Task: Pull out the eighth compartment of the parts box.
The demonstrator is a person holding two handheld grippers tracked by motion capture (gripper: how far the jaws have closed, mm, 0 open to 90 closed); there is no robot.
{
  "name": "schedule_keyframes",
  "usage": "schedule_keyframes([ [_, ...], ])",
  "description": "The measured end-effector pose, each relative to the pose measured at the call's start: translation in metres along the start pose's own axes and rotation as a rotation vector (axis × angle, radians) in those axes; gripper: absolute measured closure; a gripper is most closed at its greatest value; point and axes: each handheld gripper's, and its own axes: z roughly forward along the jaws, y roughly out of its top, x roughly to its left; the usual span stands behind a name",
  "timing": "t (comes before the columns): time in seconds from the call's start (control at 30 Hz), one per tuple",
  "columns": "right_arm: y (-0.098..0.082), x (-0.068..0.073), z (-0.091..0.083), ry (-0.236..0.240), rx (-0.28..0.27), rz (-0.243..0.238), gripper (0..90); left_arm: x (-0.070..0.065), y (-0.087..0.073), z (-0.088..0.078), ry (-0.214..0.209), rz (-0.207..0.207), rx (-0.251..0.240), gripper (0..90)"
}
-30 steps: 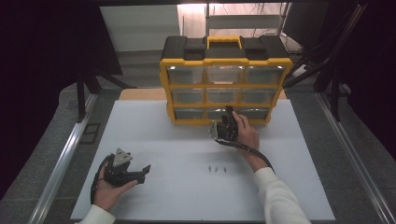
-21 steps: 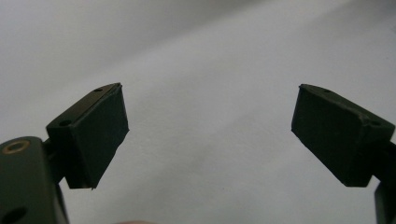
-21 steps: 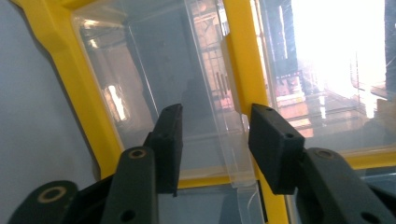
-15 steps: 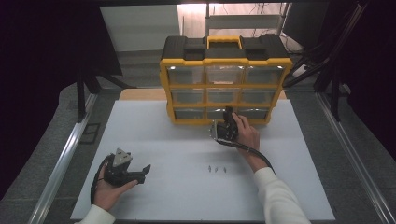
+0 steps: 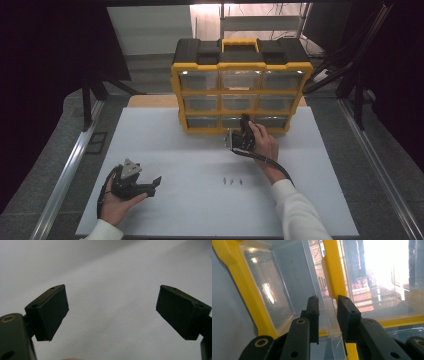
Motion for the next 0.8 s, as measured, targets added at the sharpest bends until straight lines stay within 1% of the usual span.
schedule_keyframes([
  [0.4, 0.0006, -0.0005, -0.0026, -0.004, -0.009, -0.001, 72.0, -0.0003, 0.0001, 0.0001, -0.001, 0.002, 0.0, 11.3],
  [0.5, 0.0009, -0.0009, -0.0037, 0.002, -0.005, -0.004, 72.0, -0.0004, 0.0003, 0.0001, -0.002, 0.002, -0.001, 11.3],
  [0.57, 0.0012, -0.0004, -0.0044, 0.001, -0.003, 0.002, 72.0, -0.0004, 0.0002, 0.0, -0.002, 0.002, -0.001, 11.3],
  [0.73, 0.0009, -0.0003, -0.0056, -0.001, -0.006, -0.008, 72.1, -0.0004, 0.0002, -0.0001, -0.003, 0.002, -0.002, 11.3],
  [0.8, 0.0009, 0.0005, -0.006, -0.006, -0.008, -0.002, 72.2, -0.0004, 0.0002, -0.0001, -0.003, 0.003, -0.001, 11.3],
])
